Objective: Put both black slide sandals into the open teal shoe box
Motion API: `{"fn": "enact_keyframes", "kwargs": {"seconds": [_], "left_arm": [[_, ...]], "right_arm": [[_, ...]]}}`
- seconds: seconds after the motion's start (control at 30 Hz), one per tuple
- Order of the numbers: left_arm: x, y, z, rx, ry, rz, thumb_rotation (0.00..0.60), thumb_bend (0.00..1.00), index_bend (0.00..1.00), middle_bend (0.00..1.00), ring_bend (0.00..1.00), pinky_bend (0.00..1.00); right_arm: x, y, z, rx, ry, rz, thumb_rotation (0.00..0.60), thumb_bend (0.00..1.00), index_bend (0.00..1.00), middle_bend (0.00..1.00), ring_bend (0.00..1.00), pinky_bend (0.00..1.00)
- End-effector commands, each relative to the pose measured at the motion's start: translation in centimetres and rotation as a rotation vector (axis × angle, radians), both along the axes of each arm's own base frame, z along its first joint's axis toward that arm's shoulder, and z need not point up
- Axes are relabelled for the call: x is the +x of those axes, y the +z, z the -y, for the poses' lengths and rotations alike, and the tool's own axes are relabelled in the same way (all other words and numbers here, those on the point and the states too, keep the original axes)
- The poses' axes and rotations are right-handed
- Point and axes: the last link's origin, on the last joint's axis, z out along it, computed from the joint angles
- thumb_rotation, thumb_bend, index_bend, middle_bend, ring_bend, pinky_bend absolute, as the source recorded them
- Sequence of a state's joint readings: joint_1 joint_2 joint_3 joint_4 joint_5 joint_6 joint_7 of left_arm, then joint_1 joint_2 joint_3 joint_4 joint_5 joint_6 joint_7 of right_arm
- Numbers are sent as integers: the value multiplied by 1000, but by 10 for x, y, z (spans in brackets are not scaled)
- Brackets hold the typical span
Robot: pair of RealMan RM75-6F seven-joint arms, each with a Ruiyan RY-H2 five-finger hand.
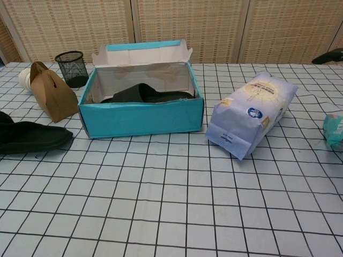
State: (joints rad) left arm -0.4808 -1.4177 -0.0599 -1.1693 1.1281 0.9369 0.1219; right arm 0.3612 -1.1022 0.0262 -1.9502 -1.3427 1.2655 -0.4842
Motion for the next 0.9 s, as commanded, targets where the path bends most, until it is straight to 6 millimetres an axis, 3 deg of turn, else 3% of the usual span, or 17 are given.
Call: {"fn": "enact_keyframes", "kwargs": {"seconds": [0.03, 0.37, 0.57, 0.7, 0.9], "left_arm": [[-4, 1, 4, 0, 3, -7, 600, 573, 497, 553, 466, 525], [10, 29, 11, 80, -41, 25, 600, 617, 537, 601, 521, 587], [40, 64, 26, 127, -109, 12, 600, 625, 515, 591, 520, 579], [66, 77, 35, 166, -105, 100, 600, 636, 516, 595, 522, 591], [103, 87, 23, 164, -118, 244, 600, 639, 524, 604, 531, 595]], "right_arm": [[-1, 0, 0, 2, -3, 0, 600, 32, 0, 0, 0, 0], [-4, -1, -2, 13, -15, -4, 600, 33, 0, 0, 0, 0], [-4, -2, -3, 11, -13, -9, 600, 33, 0, 0, 0, 0], [-6, -3, -2, 15, -20, -5, 600, 33, 0, 0, 0, 0], [-10, -3, -2, 20, -30, -5, 600, 33, 0, 0, 0, 0]]}}
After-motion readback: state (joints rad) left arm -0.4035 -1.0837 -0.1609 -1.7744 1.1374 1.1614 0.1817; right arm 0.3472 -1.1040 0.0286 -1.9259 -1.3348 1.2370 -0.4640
